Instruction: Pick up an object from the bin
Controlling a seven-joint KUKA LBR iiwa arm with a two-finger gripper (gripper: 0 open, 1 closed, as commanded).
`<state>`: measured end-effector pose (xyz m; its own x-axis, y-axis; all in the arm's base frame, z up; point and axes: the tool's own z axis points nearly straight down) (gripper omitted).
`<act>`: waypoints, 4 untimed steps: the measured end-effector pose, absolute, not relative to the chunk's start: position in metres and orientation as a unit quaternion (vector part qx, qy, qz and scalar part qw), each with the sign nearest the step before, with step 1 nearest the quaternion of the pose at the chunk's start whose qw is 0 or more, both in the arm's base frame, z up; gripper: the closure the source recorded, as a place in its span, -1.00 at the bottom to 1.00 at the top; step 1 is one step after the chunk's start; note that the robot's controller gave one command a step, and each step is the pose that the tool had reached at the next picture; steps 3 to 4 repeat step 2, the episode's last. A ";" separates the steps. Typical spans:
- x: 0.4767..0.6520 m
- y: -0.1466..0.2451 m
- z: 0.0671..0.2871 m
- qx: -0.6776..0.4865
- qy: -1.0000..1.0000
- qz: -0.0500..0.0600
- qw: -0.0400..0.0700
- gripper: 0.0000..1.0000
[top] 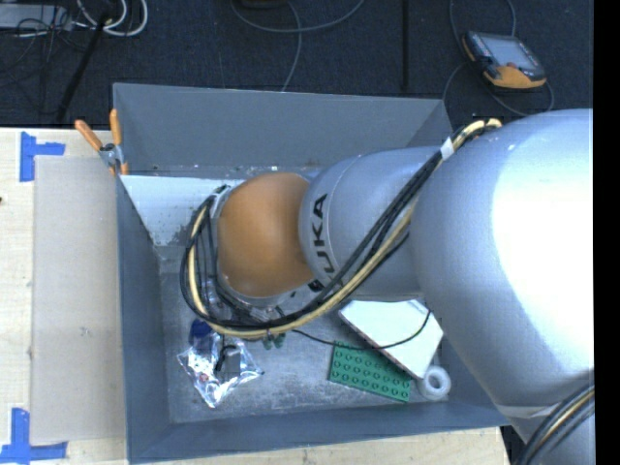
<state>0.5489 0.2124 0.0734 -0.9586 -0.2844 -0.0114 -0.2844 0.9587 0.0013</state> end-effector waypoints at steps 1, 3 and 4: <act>0.547 0.211 0.071 -0.142 0.990 0.000 0.001 1.00; 0.511 0.164 0.264 -0.144 0.990 0.000 0.004 1.00; 0.511 0.164 0.264 -0.144 0.990 0.000 0.004 1.00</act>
Offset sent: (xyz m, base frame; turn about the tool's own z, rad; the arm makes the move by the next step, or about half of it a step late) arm 0.0000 0.0000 0.0000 0.0000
